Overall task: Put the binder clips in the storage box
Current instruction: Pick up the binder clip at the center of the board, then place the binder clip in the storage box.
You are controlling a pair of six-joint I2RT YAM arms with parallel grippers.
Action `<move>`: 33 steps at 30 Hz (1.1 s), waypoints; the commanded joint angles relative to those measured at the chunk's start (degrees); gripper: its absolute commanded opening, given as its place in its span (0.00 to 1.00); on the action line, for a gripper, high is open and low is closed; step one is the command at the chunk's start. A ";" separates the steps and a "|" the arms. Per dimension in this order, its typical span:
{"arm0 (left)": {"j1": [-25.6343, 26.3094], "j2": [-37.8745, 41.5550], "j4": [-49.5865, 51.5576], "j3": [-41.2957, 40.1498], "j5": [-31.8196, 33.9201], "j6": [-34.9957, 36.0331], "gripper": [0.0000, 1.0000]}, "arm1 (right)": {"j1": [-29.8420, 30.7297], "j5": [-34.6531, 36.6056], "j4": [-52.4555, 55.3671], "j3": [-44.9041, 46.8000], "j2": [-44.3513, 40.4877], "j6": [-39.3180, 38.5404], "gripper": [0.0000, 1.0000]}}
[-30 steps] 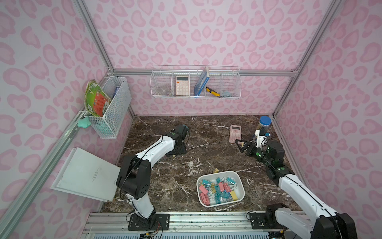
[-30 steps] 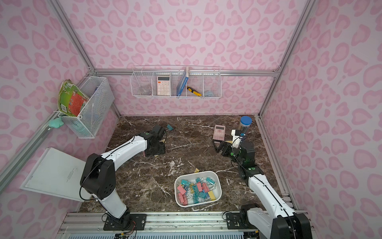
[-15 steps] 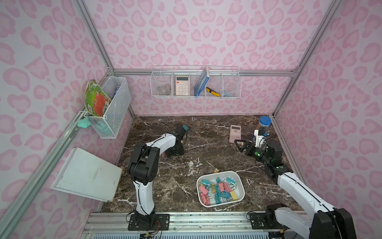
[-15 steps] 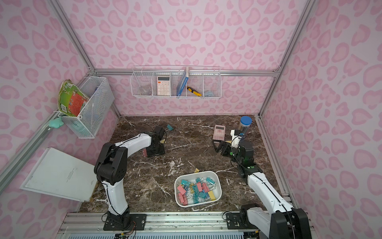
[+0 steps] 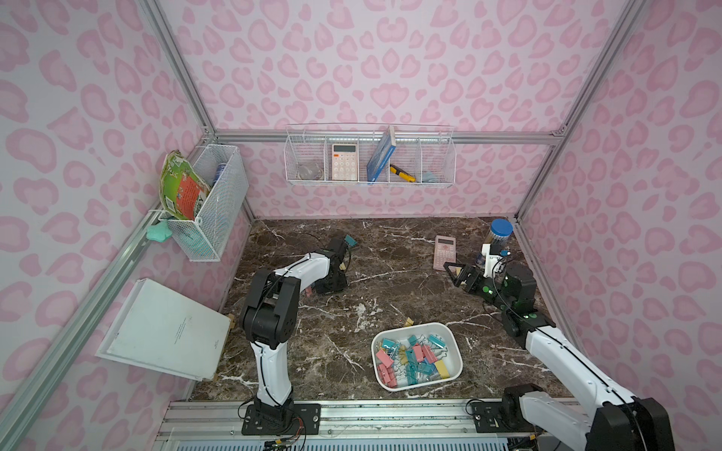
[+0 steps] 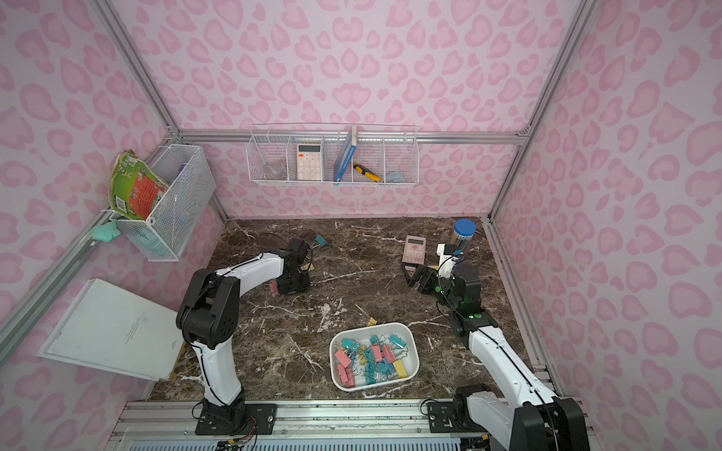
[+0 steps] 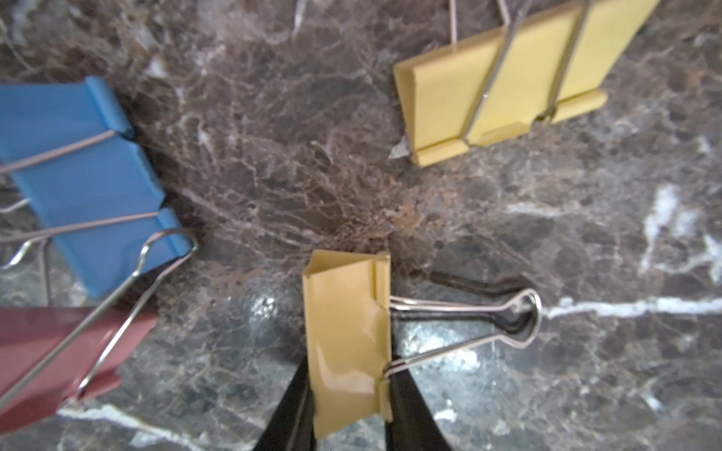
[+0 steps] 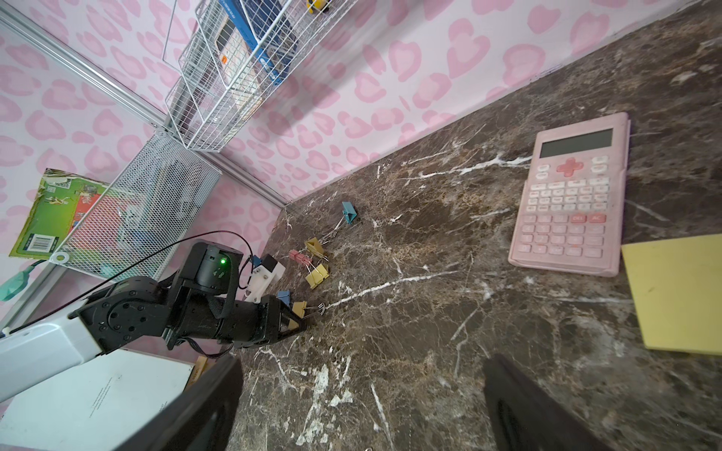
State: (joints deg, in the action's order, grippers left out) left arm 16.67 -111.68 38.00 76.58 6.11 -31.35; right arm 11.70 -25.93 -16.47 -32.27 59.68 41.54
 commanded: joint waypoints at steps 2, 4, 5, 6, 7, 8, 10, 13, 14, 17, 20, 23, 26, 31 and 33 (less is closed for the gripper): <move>-0.05 4.27 2.39 0.47 -1.62 0.85 0.24 | 0.04 0.53 0.28 -0.34 -0.68 -0.58 0.98; -0.03 6.71 3.56 0.91 -3.52 0.86 0.23 | 0.04 0.73 0.29 -0.40 -0.79 -0.42 0.98; 0.18 8.36 3.92 1.10 -5.12 0.75 0.23 | 0.07 0.79 0.19 -0.27 -0.79 -0.48 0.98; 0.80 10.35 4.39 1.27 -7.28 0.97 0.23 | 0.03 0.87 0.11 -0.20 -0.79 -0.35 0.98; 1.70 12.33 4.56 1.29 -9.32 1.55 0.23 | 0.03 0.88 -0.03 -0.25 -0.65 -0.25 0.98; 3.76 14.89 4.55 1.25 -11.06 2.45 0.24 | -0.21 0.61 -0.37 -0.25 -0.35 0.01 0.98; 8.98 19.65 4.10 1.22 -15.00 5.42 0.24 | -1.60 -0.84 -1.86 0.12 0.53 1.41 0.99; 19.72 25.11 2.59 1.18 -22.69 13.24 0.24 | -6.64 -6.13 -8.22 2.43 2.62 6.67 0.98; 23.62 26.02 1.77 0.86 -25.48 15.42 0.24 | -8.43 -8.11 -10.64 3.54 3.27 8.51 0.98; 35.19 24.72 3.24 2.83 -29.89 18.10 0.27 | -11.82 -10.08 -13.33 4.47 4.32 10.62 0.98; 45.57 20.43 4.32 4.75 -24.91 19.90 0.29 | -12.06 -8.54 -10.77 3.69 3.07 8.65 0.98; 47.66 14.65 3.22 5.65 -20.65 14.77 0.28 | -12.06 -7.39 -9.11 3.03 1.67 7.81 0.98; 47.61 10.84 -0.70 4.33 -19.44 12.64 0.28 | -12.09 -7.44 -7.52 2.49 0.24 7.19 0.98; 47.76 4.42 -2.84 5.70 -24.87 13.93 0.37 | -12.10 -5.83 -3.22 1.89 -2.57 4.58 0.98; 47.84 3.49 -4.79 5.53 -25.66 13.41 0.41 | -12.07 -5.35 -2.36 1.90 -3.44 3.95 0.98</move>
State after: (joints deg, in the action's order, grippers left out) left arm 64.47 -107.44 36.16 81.71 -16.99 -17.82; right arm -0.38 -32.71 -20.97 -29.89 57.04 47.55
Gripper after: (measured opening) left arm 0.402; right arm 0.981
